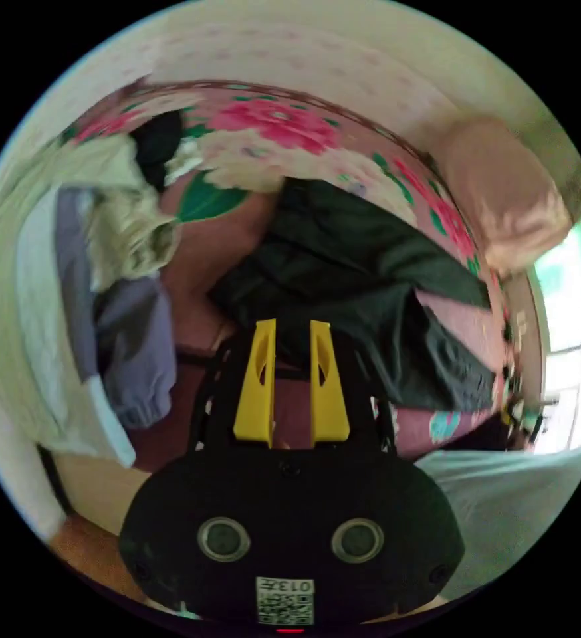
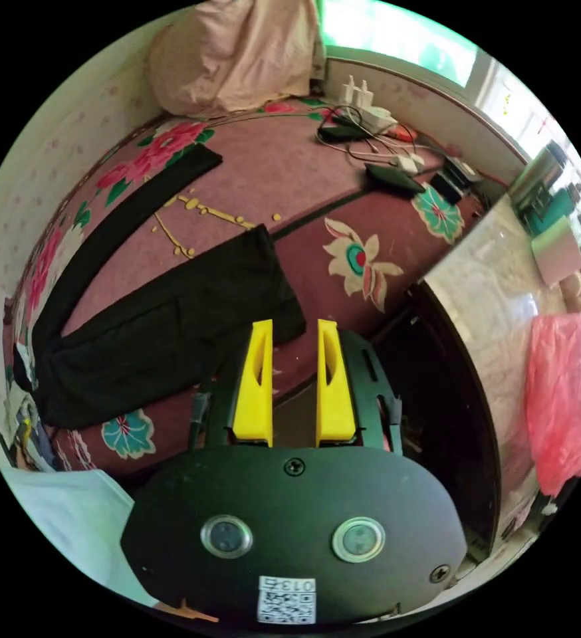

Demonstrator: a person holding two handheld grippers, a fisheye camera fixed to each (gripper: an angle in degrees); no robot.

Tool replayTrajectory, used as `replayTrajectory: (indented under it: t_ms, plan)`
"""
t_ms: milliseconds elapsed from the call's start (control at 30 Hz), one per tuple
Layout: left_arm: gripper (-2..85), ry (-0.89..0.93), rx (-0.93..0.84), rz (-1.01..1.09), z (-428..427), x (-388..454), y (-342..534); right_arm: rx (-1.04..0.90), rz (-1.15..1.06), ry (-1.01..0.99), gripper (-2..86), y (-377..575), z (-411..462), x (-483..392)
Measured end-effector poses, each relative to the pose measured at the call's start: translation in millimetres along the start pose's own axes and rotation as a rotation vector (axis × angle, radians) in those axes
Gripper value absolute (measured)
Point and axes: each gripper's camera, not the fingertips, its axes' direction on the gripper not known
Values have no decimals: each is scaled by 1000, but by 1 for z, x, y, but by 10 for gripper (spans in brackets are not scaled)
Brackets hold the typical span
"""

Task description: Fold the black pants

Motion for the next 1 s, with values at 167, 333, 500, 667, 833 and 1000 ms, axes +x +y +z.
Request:
replayTrajectory:
  t_ms: [167, 333, 500, 667, 833, 1000]
  plan:
    - [89, -32, -118, 645, 74, 208, -60, 10, -157, 12, 104, -56, 19, -42]
    - [94, -129, -142, 1142, 145, 369, -53, -21, -300, 46, 102, -106, 43, -74]
    - [35, -157, -324, 1239, 210, 417, -58, -126, -342, 81, 35, -133, 81, -84]
    - [11, -130, -283, 1222, 175, 432, -71, -33, -383, 116, 17, -136, 46, -91]
    - [14, -74, -230, 1186, 149, 431, -97, 67, -388, 80, 16, -156, 5, -90]
    - [58, 1, -309, 940, 201, 423, -152, 54, -284, 87, 39, -222, 40, -93]
